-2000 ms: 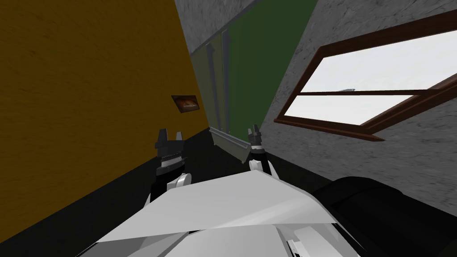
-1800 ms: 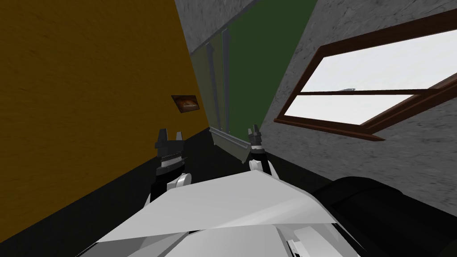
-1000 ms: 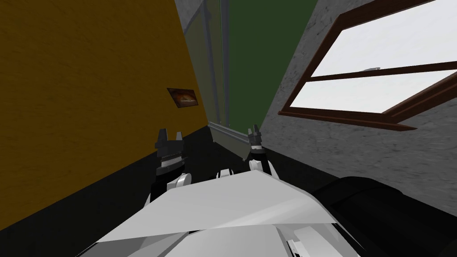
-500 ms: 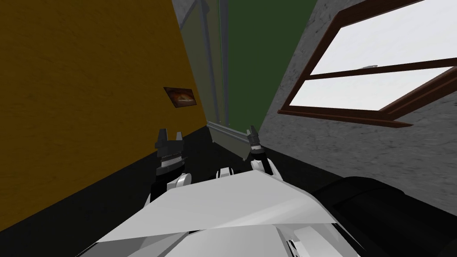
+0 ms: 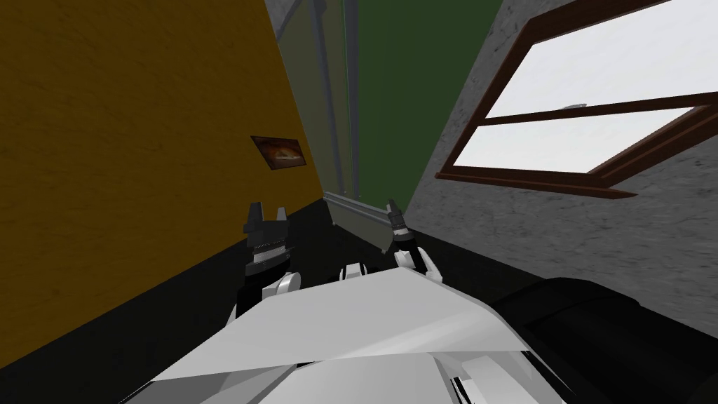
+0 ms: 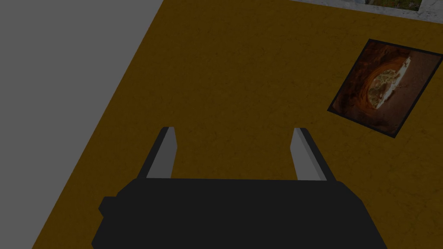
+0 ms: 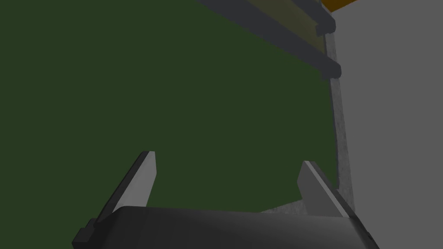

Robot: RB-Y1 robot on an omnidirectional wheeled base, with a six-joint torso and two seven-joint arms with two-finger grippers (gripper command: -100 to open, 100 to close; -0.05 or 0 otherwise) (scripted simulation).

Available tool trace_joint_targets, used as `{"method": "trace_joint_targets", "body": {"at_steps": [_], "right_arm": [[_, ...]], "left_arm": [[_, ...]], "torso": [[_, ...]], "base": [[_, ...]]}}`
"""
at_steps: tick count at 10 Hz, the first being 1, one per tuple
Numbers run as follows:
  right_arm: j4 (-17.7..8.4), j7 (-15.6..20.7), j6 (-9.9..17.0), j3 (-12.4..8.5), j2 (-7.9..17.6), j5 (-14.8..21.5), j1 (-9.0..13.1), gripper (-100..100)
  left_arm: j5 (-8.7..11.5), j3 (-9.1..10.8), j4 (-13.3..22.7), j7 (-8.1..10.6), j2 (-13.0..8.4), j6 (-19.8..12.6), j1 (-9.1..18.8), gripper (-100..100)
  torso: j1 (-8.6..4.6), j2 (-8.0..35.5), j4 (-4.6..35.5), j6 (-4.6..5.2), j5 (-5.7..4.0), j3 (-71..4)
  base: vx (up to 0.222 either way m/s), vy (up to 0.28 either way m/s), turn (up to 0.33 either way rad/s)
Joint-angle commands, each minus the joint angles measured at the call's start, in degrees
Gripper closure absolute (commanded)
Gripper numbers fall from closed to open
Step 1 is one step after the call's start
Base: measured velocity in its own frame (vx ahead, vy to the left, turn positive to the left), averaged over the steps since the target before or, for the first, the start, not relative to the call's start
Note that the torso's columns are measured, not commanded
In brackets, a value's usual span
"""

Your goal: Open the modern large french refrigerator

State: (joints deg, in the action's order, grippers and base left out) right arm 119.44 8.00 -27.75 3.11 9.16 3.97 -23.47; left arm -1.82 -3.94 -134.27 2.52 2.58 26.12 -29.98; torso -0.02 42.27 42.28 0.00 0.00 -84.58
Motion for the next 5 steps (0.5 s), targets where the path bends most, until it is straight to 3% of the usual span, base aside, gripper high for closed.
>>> {"method": "trace_joint_targets", "body": {"at_steps": [1,4,5], "right_arm": [[-2.30,4.29,-0.96,-0.04,1.39,-0.10,1.29,-100],[-4.00,8.90,-1.62,0.01,2.11,-0.12,2.26,-100],[-5.79,10.54,-2.31,0.07,2.74,-0.14,3.29,-100]], "left_arm": [[0.00,0.00,0.00,0.00,0.00,0.00,0.00,0],[0.00,0.00,0.00,0.00,0.00,0.00,0.00,0],[0.00,0.00,0.00,0.00,0.00,0.00,0.01,0]], "torso": [[-0.02,0.03,0.01,-0.01,-0.01,0.01],[0.05,0.03,0.01,0.00,0.01,0.02],[0.04,0.04,0.01,-0.01,0.01,0.02]], "base": [[0.047,0.025,-0.060],[0.035,0.031,-0.054],[0.049,0.027,-0.059]]}}
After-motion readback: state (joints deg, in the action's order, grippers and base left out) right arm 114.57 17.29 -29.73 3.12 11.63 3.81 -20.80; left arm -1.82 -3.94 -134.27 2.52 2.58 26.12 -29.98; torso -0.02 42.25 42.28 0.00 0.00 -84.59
